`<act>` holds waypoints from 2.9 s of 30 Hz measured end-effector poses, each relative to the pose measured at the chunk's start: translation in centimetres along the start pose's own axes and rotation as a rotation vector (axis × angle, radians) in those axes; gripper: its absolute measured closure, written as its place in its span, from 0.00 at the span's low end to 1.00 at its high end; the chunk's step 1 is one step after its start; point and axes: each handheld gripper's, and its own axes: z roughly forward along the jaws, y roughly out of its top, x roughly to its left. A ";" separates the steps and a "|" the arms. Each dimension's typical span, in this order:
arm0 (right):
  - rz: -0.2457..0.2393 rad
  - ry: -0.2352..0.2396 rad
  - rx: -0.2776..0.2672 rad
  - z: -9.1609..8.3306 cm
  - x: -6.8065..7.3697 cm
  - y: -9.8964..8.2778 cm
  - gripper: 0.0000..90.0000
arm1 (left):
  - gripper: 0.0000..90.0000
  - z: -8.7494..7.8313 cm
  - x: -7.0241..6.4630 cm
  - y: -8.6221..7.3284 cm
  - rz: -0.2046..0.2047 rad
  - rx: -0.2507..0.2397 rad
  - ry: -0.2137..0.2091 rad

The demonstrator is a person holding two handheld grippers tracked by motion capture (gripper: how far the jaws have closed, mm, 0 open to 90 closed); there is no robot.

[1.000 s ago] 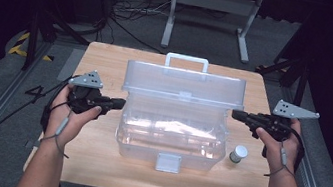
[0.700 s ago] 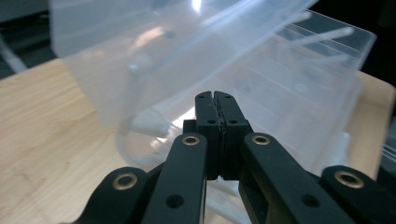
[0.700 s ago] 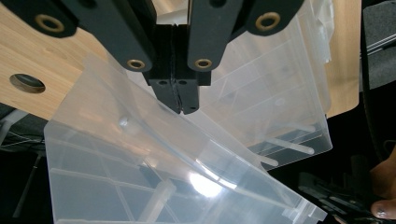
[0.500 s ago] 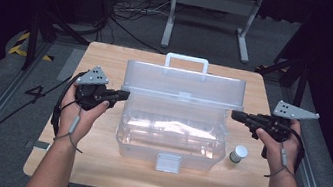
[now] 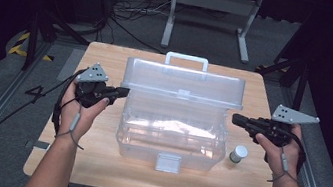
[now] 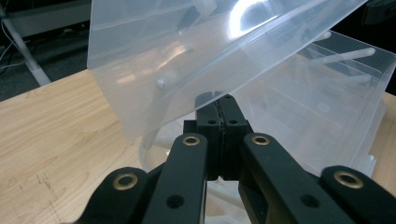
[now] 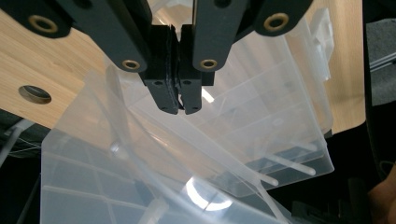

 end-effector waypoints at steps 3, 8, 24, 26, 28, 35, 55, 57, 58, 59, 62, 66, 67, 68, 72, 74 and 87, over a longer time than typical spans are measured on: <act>-0.007 -0.017 -0.004 -0.4 0.2 0.0 0.95 | 1.00 0.0 0.1 0.1 -0.001 -0.004 -0.006; -0.006 -0.057 -0.004 -1.0 0.4 -0.2 0.92 | 1.00 0.1 0.2 0.2 0.000 -0.006 -0.009; -0.012 -0.182 -0.042 0.0 1.0 0.5 0.59 | 1.00 0.3 0.7 0.7 -0.009 -0.017 -0.027; -0.018 -0.197 -0.036 0.3 1.0 0.8 0.59 | 1.00 0.3 0.8 0.8 -0.006 -0.014 -0.029; -0.017 -0.216 -0.041 0.6 0.9 1.1 0.58 | 1.00 0.4 0.8 0.8 -0.004 -0.018 -0.031; -0.001 -0.289 -0.056 1.4 0.4 1.9 0.56 | 1.00 0.6 0.9 1.0 0.002 -0.016 -0.037; 0.006 -0.376 -0.100 3.4 0.4 3.0 0.54 | 1.00 0.8 0.8 1.0 0.006 -0.012 -0.037; 0.005 -0.384 -0.100 3.6 0.4 3.1 0.54 | 1.00 0.8 0.8 1.0 0.005 -0.012 -0.038; 0.003 -0.386 -0.102 3.7 0.4 3.1 0.54 | 1.00 0.8 0.7 1.0 0.005 -0.012 -0.038; 0.003 -0.387 -0.100 3.8 0.4 3.1 0.54 | 1.00 0.8 0.7 1.0 0.005 -0.012 -0.039; -0.002 -0.399 -0.102 4.1 0.4 3.2 0.53 | 1.00 0.8 0.7 1.0 0.006 -0.012 -0.040; -0.007 -0.409 -0.103 4.3 0.4 3.2 0.53 | 1.00 0.8 0.7 1.0 0.007 -0.013 -0.041; -0.005 -0.410 -0.106 4.3 0.4 3.2 0.53 | 1.00 0.8 0.7 1.0 0.008 -0.012 -0.040; -0.002 -0.410 -0.107 4.3 0.4 3.2 0.53 | 1.00 0.8 0.7 1.0 0.008 -0.010 -0.039; 0.000 -0.416 -0.110 4.3 0.3 3.3 0.53 | 1.00 0.7 0.8 0.9 0.008 -0.007 -0.038; -0.001 -0.423 -0.113 4.4 0.4 3.3 0.54 | 1.00 0.5 0.8 0.8 0.007 -0.007 -0.036; -0.007 -0.463 -0.127 4.6 0.4 3.6 0.56 | 0.95 -0.4 0.2 0.2 0.023 0.020 -0.047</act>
